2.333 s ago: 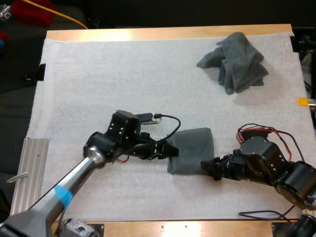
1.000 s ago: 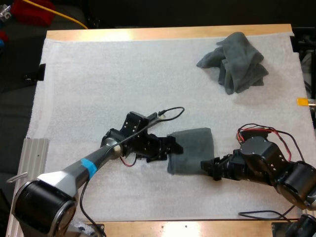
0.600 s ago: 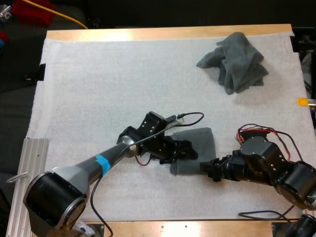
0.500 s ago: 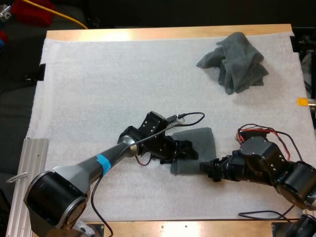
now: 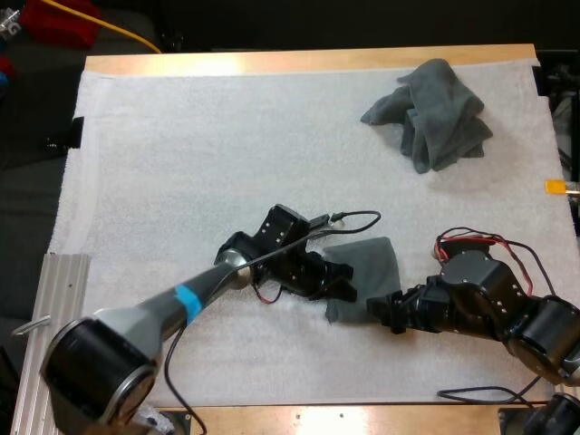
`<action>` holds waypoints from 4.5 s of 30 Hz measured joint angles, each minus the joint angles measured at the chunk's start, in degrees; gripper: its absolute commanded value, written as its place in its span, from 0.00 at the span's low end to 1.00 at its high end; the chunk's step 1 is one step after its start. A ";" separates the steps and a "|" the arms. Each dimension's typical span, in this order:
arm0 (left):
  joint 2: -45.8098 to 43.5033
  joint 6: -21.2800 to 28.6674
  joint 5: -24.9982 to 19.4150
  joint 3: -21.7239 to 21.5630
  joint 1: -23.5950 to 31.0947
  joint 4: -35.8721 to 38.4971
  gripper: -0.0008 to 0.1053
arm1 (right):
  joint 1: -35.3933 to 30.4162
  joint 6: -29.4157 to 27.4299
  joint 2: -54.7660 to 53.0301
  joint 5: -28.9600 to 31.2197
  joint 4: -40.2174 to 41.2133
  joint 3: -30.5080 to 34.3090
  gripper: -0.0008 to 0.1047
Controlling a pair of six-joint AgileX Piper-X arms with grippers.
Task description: Pick towel from pile, fold and stack
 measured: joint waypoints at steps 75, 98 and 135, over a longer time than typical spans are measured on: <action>-7.88 28.75 -5.24 0.10 59.63 13.21 0.01 | 0.00 0.00 0.00 -8.94 -9.10 0.00 0.70; -7.91 31.63 -16.48 0.03 62.88 20.83 0.53 | 0.00 0.00 0.00 -9.01 -9.10 0.00 0.70; -35.03 42.62 -29.01 -14.02 41.28 38.81 0.53 | 0.00 0.00 0.00 -8.96 -11.20 0.00 0.70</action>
